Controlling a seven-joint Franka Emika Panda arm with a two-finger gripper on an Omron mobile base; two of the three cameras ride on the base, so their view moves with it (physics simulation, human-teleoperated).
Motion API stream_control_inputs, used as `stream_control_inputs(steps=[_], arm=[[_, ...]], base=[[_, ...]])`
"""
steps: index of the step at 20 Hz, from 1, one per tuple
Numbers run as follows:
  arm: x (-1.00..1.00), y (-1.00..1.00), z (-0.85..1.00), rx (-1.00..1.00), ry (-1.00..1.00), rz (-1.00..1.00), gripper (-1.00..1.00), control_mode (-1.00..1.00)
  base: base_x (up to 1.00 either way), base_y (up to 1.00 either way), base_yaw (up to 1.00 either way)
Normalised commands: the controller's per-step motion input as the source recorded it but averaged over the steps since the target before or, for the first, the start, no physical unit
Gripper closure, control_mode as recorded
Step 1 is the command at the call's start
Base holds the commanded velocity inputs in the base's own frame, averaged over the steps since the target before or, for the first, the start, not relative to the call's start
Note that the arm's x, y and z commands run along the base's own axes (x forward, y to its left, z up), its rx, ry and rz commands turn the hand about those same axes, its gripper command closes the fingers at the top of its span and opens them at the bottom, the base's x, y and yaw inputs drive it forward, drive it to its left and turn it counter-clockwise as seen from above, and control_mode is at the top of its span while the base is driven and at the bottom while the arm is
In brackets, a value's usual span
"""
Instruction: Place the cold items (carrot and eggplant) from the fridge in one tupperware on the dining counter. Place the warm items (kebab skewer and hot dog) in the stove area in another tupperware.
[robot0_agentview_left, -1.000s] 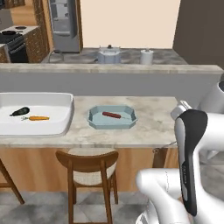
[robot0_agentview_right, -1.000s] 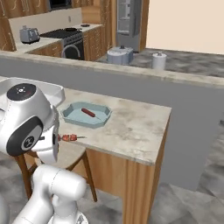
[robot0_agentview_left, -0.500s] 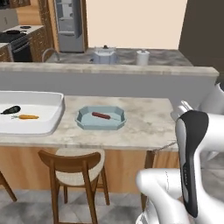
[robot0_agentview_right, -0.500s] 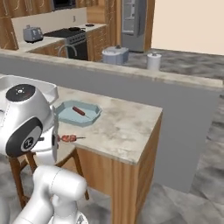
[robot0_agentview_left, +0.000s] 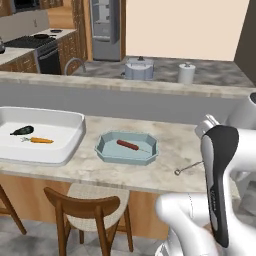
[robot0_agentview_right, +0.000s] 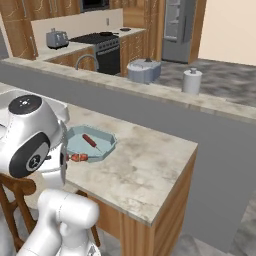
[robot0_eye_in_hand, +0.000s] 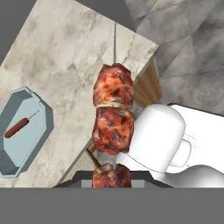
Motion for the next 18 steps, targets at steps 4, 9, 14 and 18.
stream_control_inputs(steps=[4,9,14,18], arm=[[0.33,0.29,-0.04,-0.11,0.01,0.08,1.00,-1.00],[0.44,0.21,0.00,-0.14,-0.02,0.91,1.00,-1.00],[0.45,0.06,0.00,-0.33,-0.02,0.87,1.00,-1.00],[0.71,0.07,0.00,-0.34,0.00,0.69,1.00,-1.00]], base=[[0.00,0.00,0.00],[0.00,0.00,0.00],[0.00,0.00,0.00],[0.00,0.00,0.00]])
